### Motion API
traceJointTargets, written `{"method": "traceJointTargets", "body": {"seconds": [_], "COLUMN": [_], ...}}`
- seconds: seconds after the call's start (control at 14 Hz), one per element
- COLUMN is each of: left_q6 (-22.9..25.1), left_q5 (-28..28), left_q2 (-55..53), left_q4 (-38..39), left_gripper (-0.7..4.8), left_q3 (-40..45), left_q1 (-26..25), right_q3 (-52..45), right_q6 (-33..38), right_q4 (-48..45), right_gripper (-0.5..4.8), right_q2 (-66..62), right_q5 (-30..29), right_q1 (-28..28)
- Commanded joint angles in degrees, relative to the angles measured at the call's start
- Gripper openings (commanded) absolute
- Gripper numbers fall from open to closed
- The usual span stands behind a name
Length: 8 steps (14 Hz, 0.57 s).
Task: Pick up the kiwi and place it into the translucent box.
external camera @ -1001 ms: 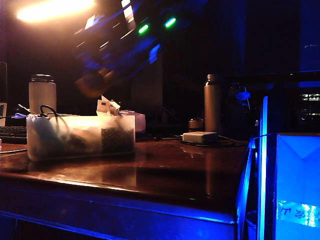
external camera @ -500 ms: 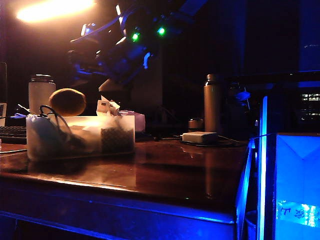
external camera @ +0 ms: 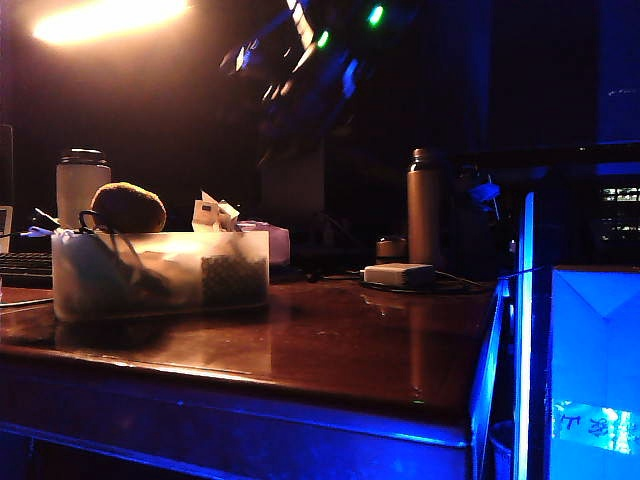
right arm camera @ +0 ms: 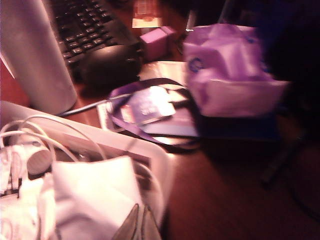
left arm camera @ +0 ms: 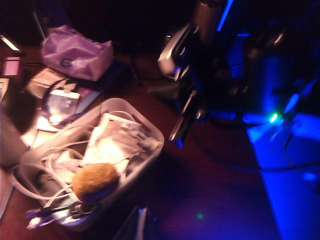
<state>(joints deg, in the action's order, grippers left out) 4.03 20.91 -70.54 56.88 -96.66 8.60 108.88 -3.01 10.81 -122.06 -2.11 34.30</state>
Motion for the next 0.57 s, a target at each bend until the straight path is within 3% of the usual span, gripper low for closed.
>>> {"method": "traceJointTargets", "body": {"seconds": [0.07,0.29,0.57], "left_q6": [0.07,1.60,1.29], "left_q5": [4.24,7.72,6.75], "left_q2": [0.20,1.46,9.14], "left_q4": [-0.35,0.11,0.42], "left_gripper": [-0.04,-0.04,-0.04], "left_q3": [-0.31,-0.31,-0.31], "left_q1": [0.17,0.46,2.60], "right_q3": [0.22,0.17,0.13], "right_q6": [-1.38,-5.42,-6.25], "right_q4": [1.92,3.61,12.02], "right_gripper": [-0.02,-0.02,-0.02], "right_q2": [5.60,15.28,31.67], "right_q5": [3.74,5.01,4.98], "right_q1": [-0.63,-1.09,-0.94]}}
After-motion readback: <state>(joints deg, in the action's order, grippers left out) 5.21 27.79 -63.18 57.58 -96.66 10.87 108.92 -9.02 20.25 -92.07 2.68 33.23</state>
